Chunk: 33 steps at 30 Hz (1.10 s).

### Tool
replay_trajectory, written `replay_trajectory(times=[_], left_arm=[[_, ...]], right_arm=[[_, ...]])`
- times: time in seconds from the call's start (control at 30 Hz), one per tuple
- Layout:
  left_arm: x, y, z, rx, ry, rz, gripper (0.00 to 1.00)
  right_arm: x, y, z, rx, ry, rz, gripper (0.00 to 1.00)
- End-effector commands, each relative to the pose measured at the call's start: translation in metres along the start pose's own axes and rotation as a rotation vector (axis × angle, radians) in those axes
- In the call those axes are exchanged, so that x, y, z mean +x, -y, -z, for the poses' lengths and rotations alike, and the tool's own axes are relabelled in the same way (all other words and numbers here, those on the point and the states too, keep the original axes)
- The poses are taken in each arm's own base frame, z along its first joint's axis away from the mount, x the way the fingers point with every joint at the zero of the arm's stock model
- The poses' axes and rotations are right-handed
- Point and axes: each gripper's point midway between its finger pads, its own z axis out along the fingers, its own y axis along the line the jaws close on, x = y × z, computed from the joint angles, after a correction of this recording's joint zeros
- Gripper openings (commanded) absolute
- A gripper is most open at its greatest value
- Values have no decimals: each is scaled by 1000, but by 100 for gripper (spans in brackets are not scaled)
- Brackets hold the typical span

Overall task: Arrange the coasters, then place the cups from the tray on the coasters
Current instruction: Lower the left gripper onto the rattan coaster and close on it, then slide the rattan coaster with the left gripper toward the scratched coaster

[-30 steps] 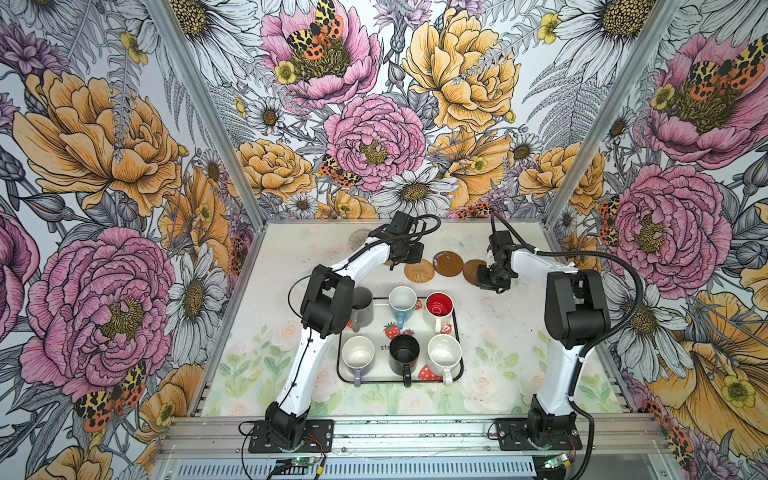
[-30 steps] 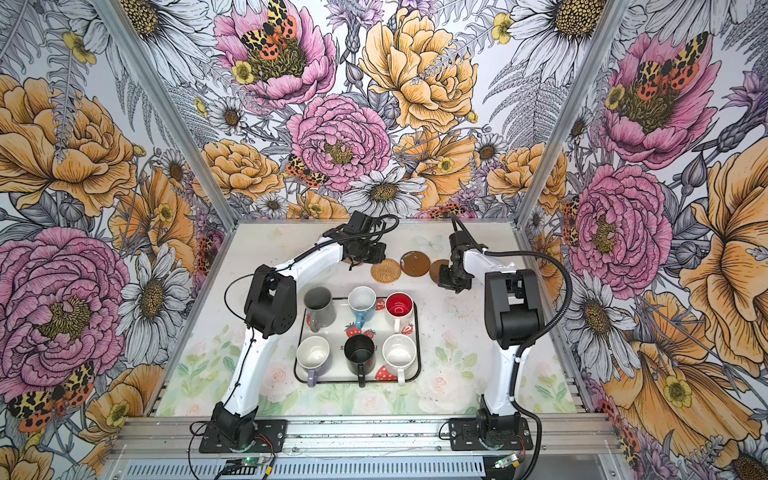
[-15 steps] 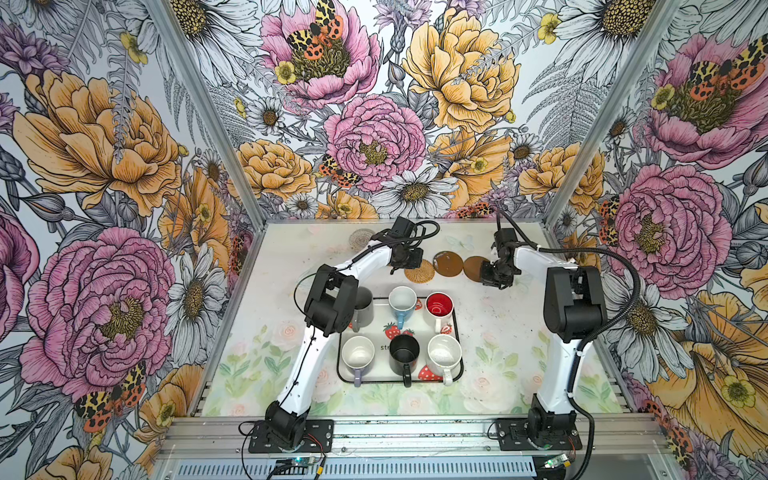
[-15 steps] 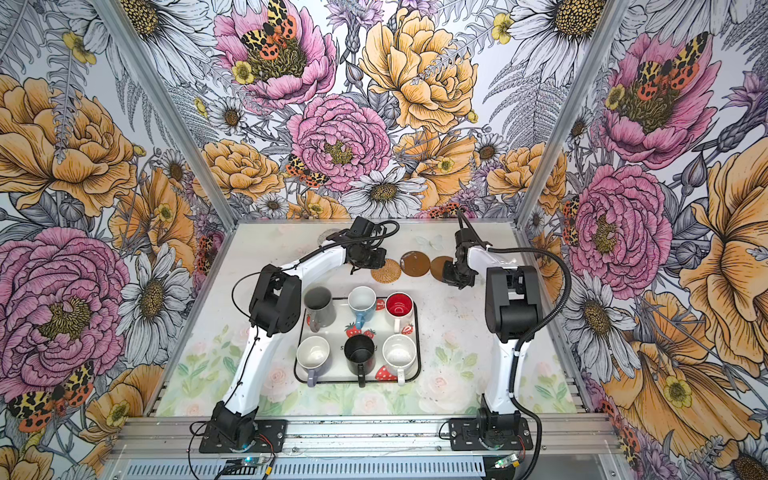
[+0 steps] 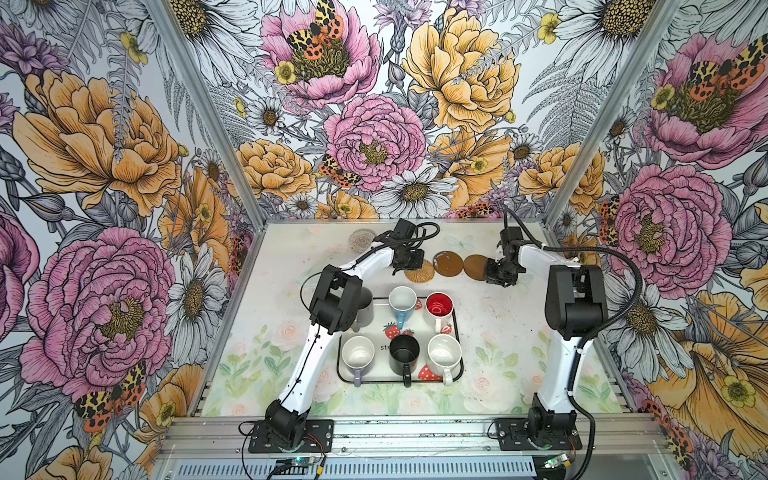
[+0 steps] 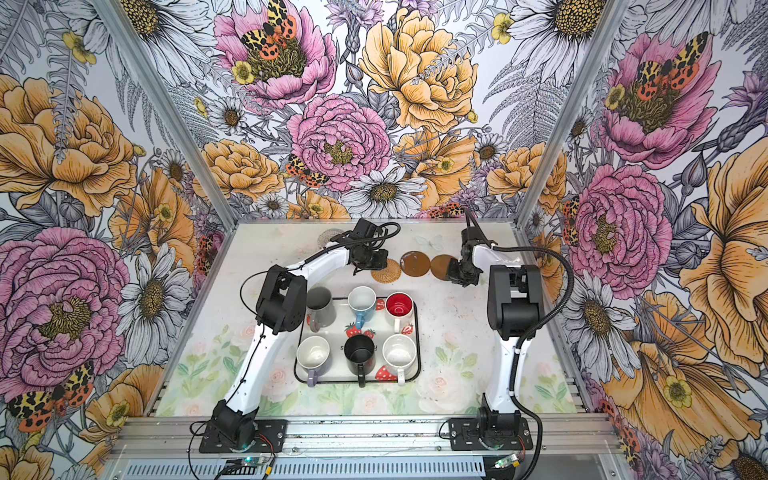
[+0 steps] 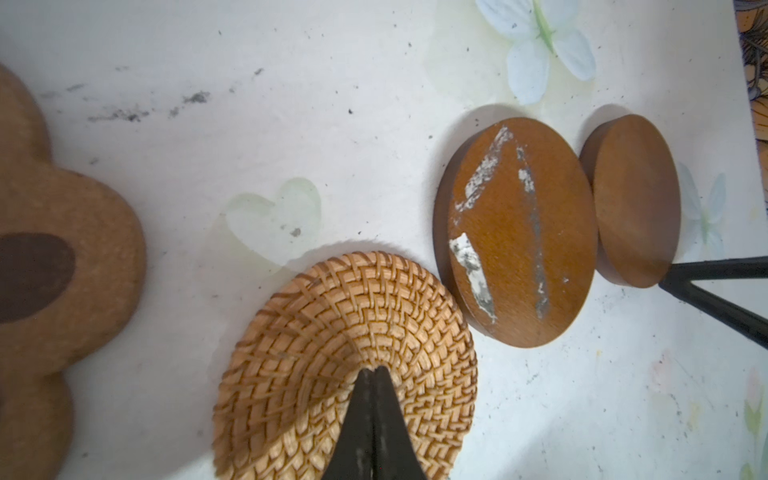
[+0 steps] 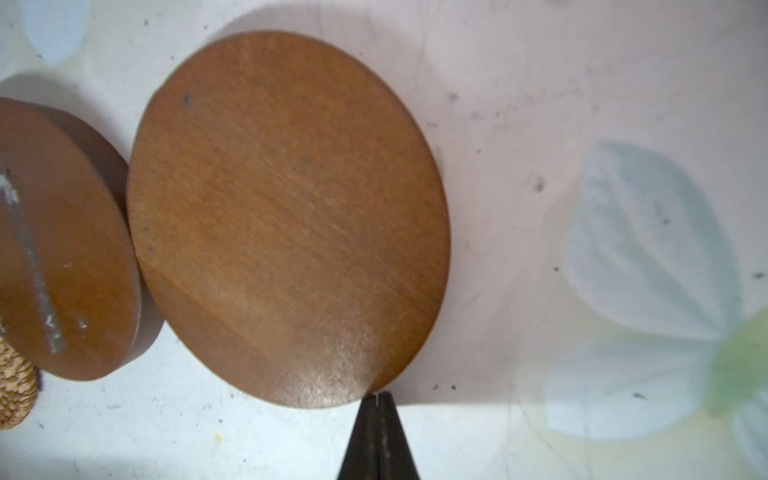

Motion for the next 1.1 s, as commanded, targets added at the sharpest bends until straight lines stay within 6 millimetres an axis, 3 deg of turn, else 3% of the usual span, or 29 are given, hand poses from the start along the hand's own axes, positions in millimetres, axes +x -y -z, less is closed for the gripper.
replay_trajectory(times=[0.0,0.27,0.63,1.07], left_arm=[[-1,-6,-8,17,-6,35,0],[-5,-23,-21,-1,-2,89,0],[-24,-24,-26,9,45,106,0],[-16,-6,-33,49,22,96,0]], right_arm=[[-12,-9,13,-38,49,-6,0],[-7,-20,36,-87,83,-5,0],[-2,-31,68,-124,136,8,0],[1,-31,67,-128,132,4,0]])
